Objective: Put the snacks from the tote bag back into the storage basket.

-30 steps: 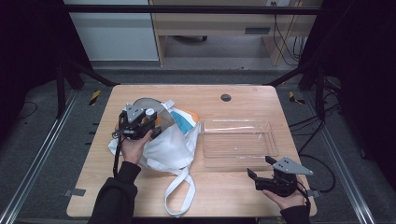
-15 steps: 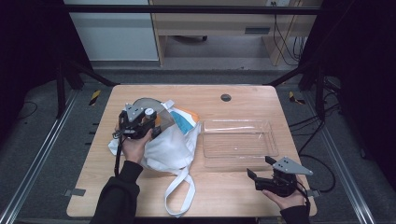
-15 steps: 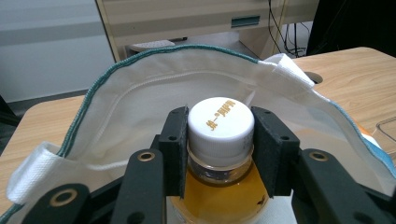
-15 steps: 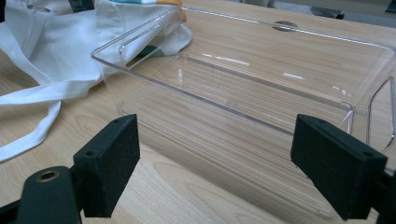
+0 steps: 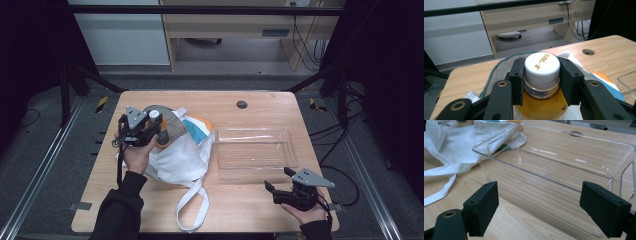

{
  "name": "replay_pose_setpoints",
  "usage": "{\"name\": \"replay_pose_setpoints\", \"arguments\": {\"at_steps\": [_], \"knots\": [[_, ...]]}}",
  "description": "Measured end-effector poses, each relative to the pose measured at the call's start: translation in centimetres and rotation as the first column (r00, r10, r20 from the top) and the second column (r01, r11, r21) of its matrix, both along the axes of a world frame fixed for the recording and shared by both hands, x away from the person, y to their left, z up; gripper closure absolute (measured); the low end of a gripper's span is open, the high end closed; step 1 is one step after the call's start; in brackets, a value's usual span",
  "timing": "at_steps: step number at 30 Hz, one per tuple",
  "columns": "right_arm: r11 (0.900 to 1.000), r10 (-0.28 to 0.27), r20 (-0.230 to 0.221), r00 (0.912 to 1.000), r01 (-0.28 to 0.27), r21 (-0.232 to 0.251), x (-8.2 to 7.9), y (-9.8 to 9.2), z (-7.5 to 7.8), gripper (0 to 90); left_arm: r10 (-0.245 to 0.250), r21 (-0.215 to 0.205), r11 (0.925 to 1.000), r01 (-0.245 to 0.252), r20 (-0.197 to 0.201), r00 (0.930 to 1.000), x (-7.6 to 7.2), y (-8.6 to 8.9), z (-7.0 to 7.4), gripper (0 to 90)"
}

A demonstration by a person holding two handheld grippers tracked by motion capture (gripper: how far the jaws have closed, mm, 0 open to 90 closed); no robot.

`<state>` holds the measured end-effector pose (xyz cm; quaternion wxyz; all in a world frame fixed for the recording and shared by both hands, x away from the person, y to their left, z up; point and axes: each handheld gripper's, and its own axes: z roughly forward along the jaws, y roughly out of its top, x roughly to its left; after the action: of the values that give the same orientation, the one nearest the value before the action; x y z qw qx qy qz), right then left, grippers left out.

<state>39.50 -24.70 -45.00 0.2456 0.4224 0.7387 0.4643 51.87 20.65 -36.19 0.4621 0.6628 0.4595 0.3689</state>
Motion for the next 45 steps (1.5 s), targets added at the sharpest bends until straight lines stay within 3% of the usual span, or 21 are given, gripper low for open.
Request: {"name": "replay_pose_setpoints", "arguments": {"at_steps": [18, 28, 35, 45], "knots": [[1.000, -0.004, 0.002, 1.0000, 0.004, -0.003, 0.0, 0.0, 0.0, 15.6, -0.033, 0.008, 0.9994, 0.033, 0.028, 0.9991, -3.2, 0.6, 4.8, 59.0], [1.000, -0.004, 0.001, 1.0000, 0.004, -0.005, 0.0, 0.0, 0.0, 15.5, -0.057, -0.016, 0.9982, 0.058, 0.053, 0.9969, -5.5, 0.8, 6.8, 59.0], [1.000, -0.006, 0.000, 1.0000, 0.006, -0.005, 0.0, 0.0, 0.0, 15.6, -0.088, -0.030, 0.9955, 0.090, 0.072, 0.9936, -6.4, 0.2, 7.7, 59.1], [1.000, -0.006, 0.001, 1.0000, 0.006, -0.003, 0.0, 0.0, -0.1, 15.5, -0.125, -0.047, 0.9907, 0.128, 0.072, 0.9896, -6.9, -1.9, 8.2, 59.0]]}}
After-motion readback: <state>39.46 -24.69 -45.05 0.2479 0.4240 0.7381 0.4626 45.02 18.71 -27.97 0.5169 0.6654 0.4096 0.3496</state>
